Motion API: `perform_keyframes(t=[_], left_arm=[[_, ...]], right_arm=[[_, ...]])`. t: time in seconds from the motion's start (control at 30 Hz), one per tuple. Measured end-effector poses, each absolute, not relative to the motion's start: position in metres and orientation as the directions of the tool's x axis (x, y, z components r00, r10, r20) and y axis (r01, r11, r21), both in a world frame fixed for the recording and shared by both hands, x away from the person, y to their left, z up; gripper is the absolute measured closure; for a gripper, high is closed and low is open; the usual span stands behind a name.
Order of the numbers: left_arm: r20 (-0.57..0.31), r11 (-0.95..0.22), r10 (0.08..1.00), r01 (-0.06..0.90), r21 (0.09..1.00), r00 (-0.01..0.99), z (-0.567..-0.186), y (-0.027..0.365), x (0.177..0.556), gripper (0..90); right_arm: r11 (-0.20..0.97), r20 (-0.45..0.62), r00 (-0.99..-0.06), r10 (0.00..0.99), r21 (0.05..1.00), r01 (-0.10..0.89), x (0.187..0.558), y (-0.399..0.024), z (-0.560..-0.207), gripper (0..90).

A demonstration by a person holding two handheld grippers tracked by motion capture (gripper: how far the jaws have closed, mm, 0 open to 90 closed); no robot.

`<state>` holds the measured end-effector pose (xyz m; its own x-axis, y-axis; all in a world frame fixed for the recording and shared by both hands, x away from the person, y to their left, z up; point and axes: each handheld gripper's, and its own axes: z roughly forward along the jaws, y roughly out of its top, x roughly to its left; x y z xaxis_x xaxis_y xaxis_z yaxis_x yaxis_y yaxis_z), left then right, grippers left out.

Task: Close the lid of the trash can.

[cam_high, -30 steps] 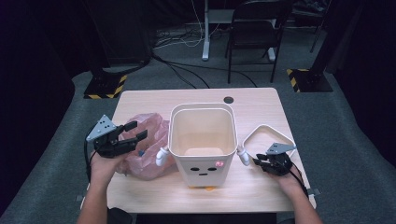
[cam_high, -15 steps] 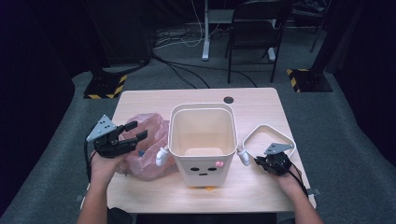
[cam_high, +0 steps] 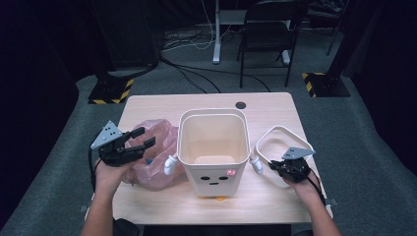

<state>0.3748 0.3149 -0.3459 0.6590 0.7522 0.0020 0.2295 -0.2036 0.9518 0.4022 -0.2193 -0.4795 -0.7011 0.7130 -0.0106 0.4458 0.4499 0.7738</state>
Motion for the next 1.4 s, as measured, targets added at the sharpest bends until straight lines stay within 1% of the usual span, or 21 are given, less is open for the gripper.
perform_keyframes(t=[0.3,0.57,0.77,1.1,1.4], left_arm=[[0.004,-0.207,0.749,0.228,0.951,0.663,-0.343,0.315,0.373,42.7],[0.003,-0.211,0.747,0.233,0.949,0.665,-0.343,0.313,0.373,42.7],[0.003,-0.211,0.743,0.231,0.950,0.669,-0.342,0.312,0.372,42.7],[0.008,-0.217,0.740,0.228,0.949,0.672,-0.341,0.311,0.371,42.7],[0.012,-0.222,0.737,0.225,0.949,0.676,-0.341,0.309,0.370,42.7]], right_arm=[[0.424,0.000,-0.692,0.722,0.789,0.443,0.400,-0.225,-0.459,84.5],[0.409,0.012,-0.706,0.708,0.808,0.424,0.398,-0.225,-0.440,84.5],[0.415,0.007,-0.719,0.695,0.813,0.409,0.394,-0.223,-0.424,84.5],[0.425,-0.010,-0.748,0.663,0.828,0.366,0.384,-0.221,-0.385,84.5],[0.450,-0.035,-0.773,0.634,0.830,0.331,0.378,-0.215,-0.362,84.4]])
